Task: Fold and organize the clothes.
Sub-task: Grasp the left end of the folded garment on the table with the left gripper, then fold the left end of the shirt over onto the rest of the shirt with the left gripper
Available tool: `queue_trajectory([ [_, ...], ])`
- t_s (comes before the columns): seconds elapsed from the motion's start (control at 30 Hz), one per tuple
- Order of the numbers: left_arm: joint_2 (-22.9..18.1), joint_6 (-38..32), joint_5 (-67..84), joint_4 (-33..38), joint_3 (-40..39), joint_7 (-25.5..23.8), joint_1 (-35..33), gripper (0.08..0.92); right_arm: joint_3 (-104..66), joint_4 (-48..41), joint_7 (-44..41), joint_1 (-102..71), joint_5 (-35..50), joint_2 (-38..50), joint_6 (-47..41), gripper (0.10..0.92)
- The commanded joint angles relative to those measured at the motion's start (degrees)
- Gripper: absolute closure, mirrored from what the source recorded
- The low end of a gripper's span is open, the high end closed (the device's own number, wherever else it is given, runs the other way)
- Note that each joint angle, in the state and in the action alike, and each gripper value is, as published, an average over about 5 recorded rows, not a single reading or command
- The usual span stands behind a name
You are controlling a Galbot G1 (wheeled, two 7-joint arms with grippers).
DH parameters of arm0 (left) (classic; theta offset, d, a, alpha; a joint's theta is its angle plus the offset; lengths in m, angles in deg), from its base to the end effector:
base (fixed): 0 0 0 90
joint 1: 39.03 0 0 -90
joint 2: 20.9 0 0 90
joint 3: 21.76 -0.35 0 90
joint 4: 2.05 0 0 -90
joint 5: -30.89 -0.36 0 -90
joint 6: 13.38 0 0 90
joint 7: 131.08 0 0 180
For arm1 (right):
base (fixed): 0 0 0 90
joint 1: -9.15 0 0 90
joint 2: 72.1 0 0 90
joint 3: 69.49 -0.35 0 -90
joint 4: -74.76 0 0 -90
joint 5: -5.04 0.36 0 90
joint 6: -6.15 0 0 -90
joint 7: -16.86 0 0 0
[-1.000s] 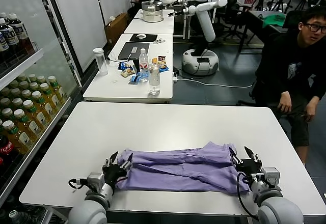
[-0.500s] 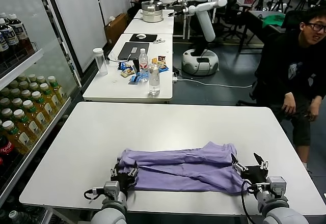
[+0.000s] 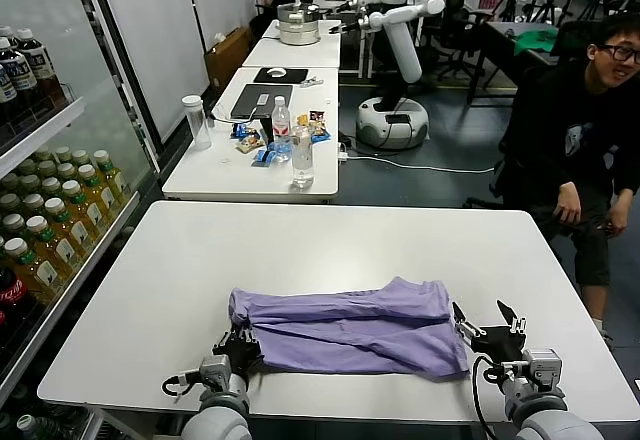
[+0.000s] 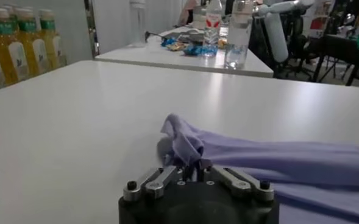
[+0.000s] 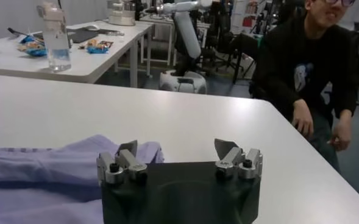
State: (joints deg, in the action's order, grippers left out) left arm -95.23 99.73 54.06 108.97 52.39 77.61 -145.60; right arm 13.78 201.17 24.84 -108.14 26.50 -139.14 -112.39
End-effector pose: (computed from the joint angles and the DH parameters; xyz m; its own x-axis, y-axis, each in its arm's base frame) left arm 0.2421 -0.0287 -0.3198 -0.8946 -0.0868 0.4384 -0.1076 0.9939 -0.0226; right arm 0.2042 -0.0844 -0.2317 -0.9439 0.0196 0.3296 -0.0093 0.9962 -0.0860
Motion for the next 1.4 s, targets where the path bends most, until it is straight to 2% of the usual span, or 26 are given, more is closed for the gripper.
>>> queue_trajectory([
  [0.03,7.8,-0.9,6.3,1.1,10.2,-2.2,2.7,0.849,-0.2,0.3,0.0,-0.3,0.0,0.0,0.1,0.203],
  [0.23,18.0,-2.0,16.6,3.2,21.0,-4.4,4.6,0.863,-0.8,0.7,0.0,-0.3,0.3,0.4,0.3,0.203],
  [0.37,20.2,-2.4,25.7,8.1,24.8,-5.6,3.7,0.863,-0.8,1.0,0.0,-0.5,0.3,0.3,0.4,0.203],
  [0.47,18.7,-2.4,34.4,14.5,23.3,-6.7,2.2,0.863,-0.7,1.1,0.0,-0.6,0.1,0.1,0.3,0.203],
  [0.57,15.4,-2.3,40.9,19.7,18.5,-8.1,0.7,0.863,-0.6,1.2,0.0,-0.8,-0.2,0.0,0.4,0.203],
  [0.73,9.2,-1.9,46.2,22.1,7.7,-9.2,1.3,0.863,-0.4,1.4,0.0,-1.1,-0.7,-0.5,0.4,0.203],
  [1.0,3.1,-2.1,43.3,12.8,-5.1,-9.8,8.5,0.863,-0.8,1.6,-0.2,-1.5,-1.1,-0.8,0.6,0.203],
  [1.23,1.6,-1.0,35.4,4.1,-10.6,-11.9,13.2,0.863,-0.8,0.8,-0.3,-0.8,-1.1,-0.6,0.7,0.203],
  [1.4,1.9,2.2,28.8,0.8,-13.0,-16.7,15.3,0.851,-0.8,0.0,-0.4,-0.2,-0.9,-0.2,0.7,0.203],
])
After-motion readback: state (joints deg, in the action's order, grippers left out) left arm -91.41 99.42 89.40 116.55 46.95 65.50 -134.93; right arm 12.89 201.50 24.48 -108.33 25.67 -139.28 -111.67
